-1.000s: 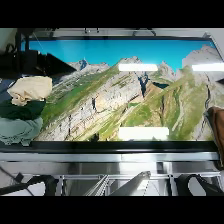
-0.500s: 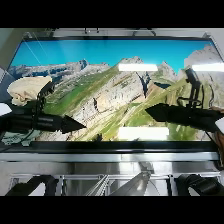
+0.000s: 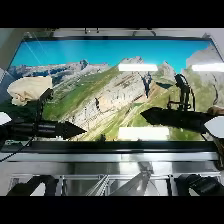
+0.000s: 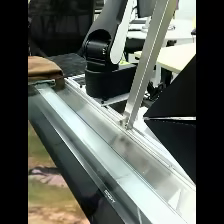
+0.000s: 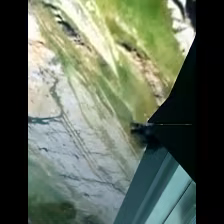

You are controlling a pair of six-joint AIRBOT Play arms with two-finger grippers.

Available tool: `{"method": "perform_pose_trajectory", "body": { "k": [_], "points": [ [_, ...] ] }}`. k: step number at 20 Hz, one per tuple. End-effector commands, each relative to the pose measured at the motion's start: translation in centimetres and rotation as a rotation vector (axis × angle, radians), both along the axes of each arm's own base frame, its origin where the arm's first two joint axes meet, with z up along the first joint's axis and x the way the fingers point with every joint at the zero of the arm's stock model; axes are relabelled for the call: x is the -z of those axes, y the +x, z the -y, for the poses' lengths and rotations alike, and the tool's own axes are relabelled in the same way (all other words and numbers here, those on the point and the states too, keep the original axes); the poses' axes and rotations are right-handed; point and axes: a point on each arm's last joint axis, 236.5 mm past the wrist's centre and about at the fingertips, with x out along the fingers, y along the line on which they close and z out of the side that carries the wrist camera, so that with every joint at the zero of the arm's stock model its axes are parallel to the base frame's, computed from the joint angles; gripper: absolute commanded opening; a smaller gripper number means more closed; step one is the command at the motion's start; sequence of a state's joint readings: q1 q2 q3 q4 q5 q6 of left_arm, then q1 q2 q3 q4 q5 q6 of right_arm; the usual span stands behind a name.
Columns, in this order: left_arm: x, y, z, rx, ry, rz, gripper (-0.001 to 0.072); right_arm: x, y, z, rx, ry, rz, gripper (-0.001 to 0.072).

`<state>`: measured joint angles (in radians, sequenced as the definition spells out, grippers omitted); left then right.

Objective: Fold the shirts.

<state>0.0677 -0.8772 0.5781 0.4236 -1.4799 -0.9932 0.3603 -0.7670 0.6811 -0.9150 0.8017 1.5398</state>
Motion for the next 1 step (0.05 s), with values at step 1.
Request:
{"method": "perform_pose_trajectory", "body": {
  "k": [1],
  "points": [
    [0.8, -0.28, 0.06, 0.021, -0.01, -0.062, 0.0019, 0.03, -0.02, -0.04, -0.001, 0.0, -0.001, 0.0024]
  ]
}}
